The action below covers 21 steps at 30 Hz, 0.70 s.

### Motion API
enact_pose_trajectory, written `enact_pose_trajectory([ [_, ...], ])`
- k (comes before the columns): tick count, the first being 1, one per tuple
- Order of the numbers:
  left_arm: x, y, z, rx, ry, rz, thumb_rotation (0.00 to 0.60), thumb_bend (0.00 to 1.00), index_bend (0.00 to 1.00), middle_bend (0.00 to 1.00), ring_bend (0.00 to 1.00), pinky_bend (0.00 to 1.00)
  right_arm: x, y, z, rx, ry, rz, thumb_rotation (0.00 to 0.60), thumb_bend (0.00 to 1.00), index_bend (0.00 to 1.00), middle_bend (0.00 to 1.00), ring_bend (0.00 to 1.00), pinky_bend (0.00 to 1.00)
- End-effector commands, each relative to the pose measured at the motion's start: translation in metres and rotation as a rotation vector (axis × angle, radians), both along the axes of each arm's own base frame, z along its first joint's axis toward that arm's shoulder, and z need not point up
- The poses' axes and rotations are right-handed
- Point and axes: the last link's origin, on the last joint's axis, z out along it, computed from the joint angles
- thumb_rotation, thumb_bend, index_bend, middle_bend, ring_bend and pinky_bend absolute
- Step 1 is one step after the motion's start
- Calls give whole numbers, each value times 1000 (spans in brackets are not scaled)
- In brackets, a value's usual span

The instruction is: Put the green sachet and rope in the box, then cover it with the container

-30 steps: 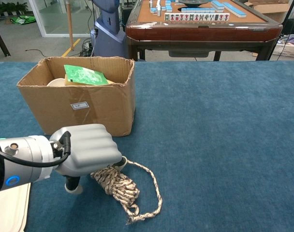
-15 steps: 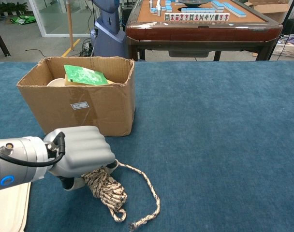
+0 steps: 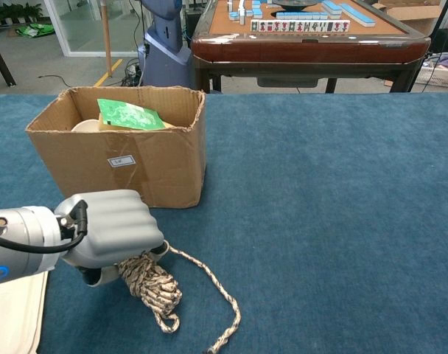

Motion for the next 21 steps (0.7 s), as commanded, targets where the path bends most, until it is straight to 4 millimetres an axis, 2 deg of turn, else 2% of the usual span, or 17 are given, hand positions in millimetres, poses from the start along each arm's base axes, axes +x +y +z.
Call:
enact_pose_trajectory([
  [1, -2, -1, 3, 10, 10, -8, 600, 438, 500, 698, 668, 805, 0, 0, 0, 1, 0, 0, 600, 0, 140, 130, 0, 39],
  [6, -5, -3, 5, 16, 14, 0, 600, 437, 566, 614, 637, 786, 0, 0, -1, 1, 1, 0, 600, 0, 139, 130, 0, 39],
  [11, -9, -3, 7, 22, 15, 24, 600, 467, 609, 603, 629, 783, 0, 0, -1, -1, 1, 0, 600, 0, 140, 130, 0, 38],
  [16, -11, -2, 11, 27, 2, 55, 600, 572, 633, 602, 630, 783, 0, -1, -1, 0, 0, 0, 600, 0, 140, 130, 0, 39],
  [21, -15, -3, 17, 29, -18, 79, 600, 741, 648, 601, 634, 783, 0, -1, -1, 2, 1, -1, 600, 0, 139, 130, 0, 39],
])
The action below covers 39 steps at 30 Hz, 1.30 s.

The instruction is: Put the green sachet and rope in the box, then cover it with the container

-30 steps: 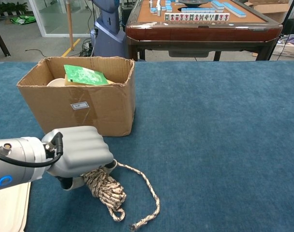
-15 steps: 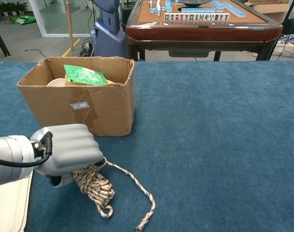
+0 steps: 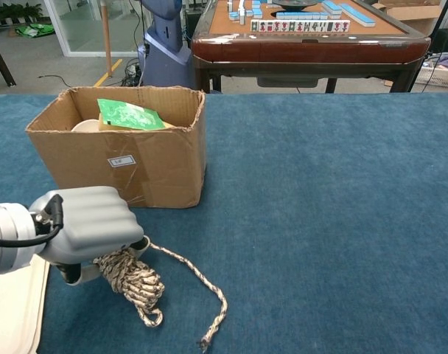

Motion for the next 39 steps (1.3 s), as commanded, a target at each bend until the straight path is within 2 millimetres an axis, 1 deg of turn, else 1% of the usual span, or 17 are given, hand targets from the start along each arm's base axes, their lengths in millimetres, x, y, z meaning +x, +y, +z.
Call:
enact_pose_trajectory([
  [1, -3, -1, 4, 2, -9, 11, 600, 771, 648, 601, 634, 783, 0, 0, 0, 1, 0, 0, 600, 0, 139, 130, 0, 39],
  [6, -7, -2, 12, 11, -30, 28, 600, 856, 651, 601, 636, 783, 0, -1, -2, 5, 3, -2, 600, 0, 140, 130, 0, 39],
  [11, -11, -5, 22, 28, -60, 32, 600, 876, 669, 602, 639, 783, 1, -3, -2, 9, 6, -3, 600, 0, 139, 130, 0, 39],
  [23, -31, -6, 78, 169, -141, 72, 600, 889, 720, 602, 639, 783, 2, -5, -5, 18, 13, -7, 600, 0, 139, 130, 0, 39],
  [30, -40, -6, 103, 239, -188, 94, 600, 899, 771, 602, 640, 783, 3, -8, -7, 26, 24, -10, 600, 0, 139, 130, 0, 39],
  [39, -52, -9, 137, 341, -216, 127, 600, 901, 780, 602, 640, 783, 3, -9, -8, 23, 32, -10, 600, 0, 139, 130, 0, 39],
])
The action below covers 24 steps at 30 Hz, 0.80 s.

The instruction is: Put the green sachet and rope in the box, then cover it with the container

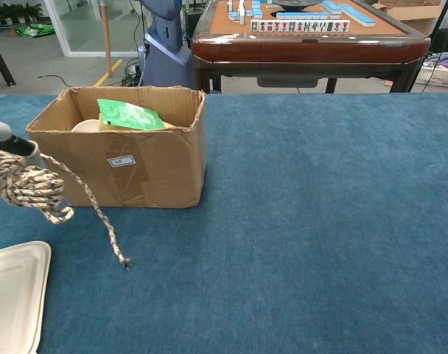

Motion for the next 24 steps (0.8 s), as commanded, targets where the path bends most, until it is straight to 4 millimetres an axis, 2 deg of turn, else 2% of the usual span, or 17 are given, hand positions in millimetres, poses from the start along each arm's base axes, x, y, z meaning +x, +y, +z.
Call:
enact_pose_trajectory([
  [1, -3, -2, 12, 36, -13, 13, 600, 901, 780, 602, 640, 783, 0, 0, 0, 1, 2, 1, 600, 0, 140, 130, 0, 39],
  [8, -2, -3, 35, 118, -47, 10, 600, 901, 780, 602, 640, 783, 1, -1, -2, 7, 7, 0, 600, 0, 139, 130, 0, 39],
  [15, 19, 7, 51, 174, -131, -43, 600, 901, 780, 602, 639, 783, 2, -2, -4, 12, 14, -2, 600, 0, 139, 130, 0, 39],
  [18, 32, 18, 51, 182, -174, -79, 600, 900, 777, 593, 616, 777, 2, -3, -5, 18, 16, -4, 600, 0, 139, 130, 0, 39],
  [24, 58, 39, 39, 157, -224, -117, 600, 899, 772, 489, 516, 738, 2, -4, -6, 26, 15, -7, 600, 0, 140, 130, 0, 39],
])
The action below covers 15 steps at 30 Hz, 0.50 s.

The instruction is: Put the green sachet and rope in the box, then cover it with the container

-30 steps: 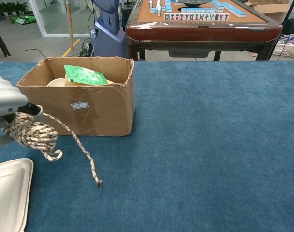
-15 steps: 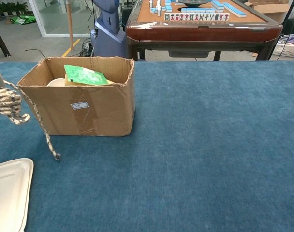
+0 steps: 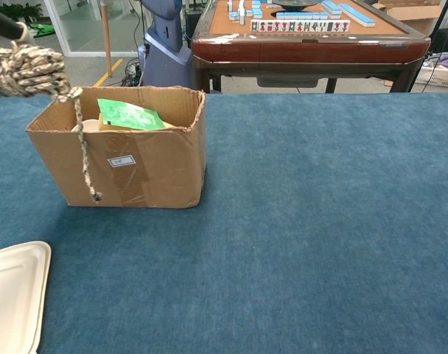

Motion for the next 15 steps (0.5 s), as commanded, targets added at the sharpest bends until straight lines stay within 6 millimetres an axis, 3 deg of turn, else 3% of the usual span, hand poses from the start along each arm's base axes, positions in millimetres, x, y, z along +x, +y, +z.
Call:
enact_pose_trajectory([
  [1, 16, 13, -10, -19, -22, -26, 600, 899, 771, 474, 502, 734, 0, 0, 0, 2, -1, 0, 600, 0, 140, 130, 0, 39],
  [7, 36, 35, -27, -39, -48, -33, 600, 898, 765, 379, 419, 706, 0, 1, 0, 4, -4, 2, 600, 0, 140, 130, 0, 39],
  [15, 49, 64, -50, -69, -80, 2, 600, 894, 624, 179, 221, 471, 0, 0, 0, 12, -3, 2, 600, 0, 139, 130, 0, 39],
])
